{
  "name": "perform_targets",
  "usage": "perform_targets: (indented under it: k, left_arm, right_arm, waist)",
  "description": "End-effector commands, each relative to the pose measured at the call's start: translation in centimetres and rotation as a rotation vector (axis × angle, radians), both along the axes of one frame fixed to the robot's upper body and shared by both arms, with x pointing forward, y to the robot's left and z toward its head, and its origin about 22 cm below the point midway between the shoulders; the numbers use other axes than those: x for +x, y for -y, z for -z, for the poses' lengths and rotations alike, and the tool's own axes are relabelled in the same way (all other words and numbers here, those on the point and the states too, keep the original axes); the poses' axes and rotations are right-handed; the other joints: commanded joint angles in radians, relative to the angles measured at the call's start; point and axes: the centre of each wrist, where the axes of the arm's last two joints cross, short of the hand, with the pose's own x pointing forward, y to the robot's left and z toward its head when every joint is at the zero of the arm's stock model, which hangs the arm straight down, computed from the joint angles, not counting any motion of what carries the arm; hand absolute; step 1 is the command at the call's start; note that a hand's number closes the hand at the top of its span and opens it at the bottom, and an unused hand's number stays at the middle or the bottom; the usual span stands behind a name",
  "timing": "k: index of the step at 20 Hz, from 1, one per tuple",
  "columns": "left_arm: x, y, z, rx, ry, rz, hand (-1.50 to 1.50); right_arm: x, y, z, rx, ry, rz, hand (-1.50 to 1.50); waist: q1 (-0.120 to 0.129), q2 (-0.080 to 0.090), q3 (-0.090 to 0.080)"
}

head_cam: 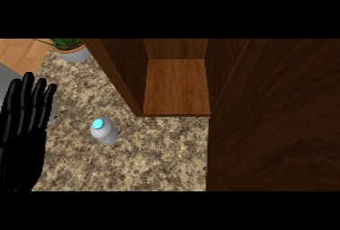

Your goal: Pick up the bottled water, place it into the cabinet and close the cabinet

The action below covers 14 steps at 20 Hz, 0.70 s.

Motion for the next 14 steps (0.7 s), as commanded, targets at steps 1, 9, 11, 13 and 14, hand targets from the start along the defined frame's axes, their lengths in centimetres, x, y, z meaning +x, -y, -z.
perform_targets:
  k: [1, 9, 11, 13, 14]
  left_arm:
    - [-0.5, 0.0, 0.4, 0.049, -0.005, 0.001, -1.5]
    - [-2.2, 0.8, 0.5, -0.065, -0.185, 0.082, -1.5]
    - [-3.8, 0.2, 0.5, -0.056, -0.18, 0.096, -1.5]
    - [-4.5, 2.4, -0.7, -0.083, -0.186, 0.096, -1.5]
    - [-5.1, 1.1, -0.2, -0.088, -0.204, 0.107, -1.5]
  right_arm:
    - [-1.3, 0.2, 0.8, -0.002, -0.024, 0.01, -1.5]
    - [-6.7, 1.2, 0.5, 0.084, -0.185, -0.198, -1.5]
    - [-8.4, 1.7, -0.7, 0.088, -0.189, -0.192, -1.5]
    - [-9.5, 0.8, -1.6, 0.091, -0.18, -0.192, -1.5]
    - [-10.0, 1.8, -0.8, 0.082, -0.177, -0.182, -1.5]
  waist:
    - [0.003, -0.013, -0.011]
    - [-0.011, -0.017, -0.011]
    - [-0.004, -0.017, -0.011]
    - [-0.003, -0.016, -0.011]
    - [-0.002, -0.015, -0.011]
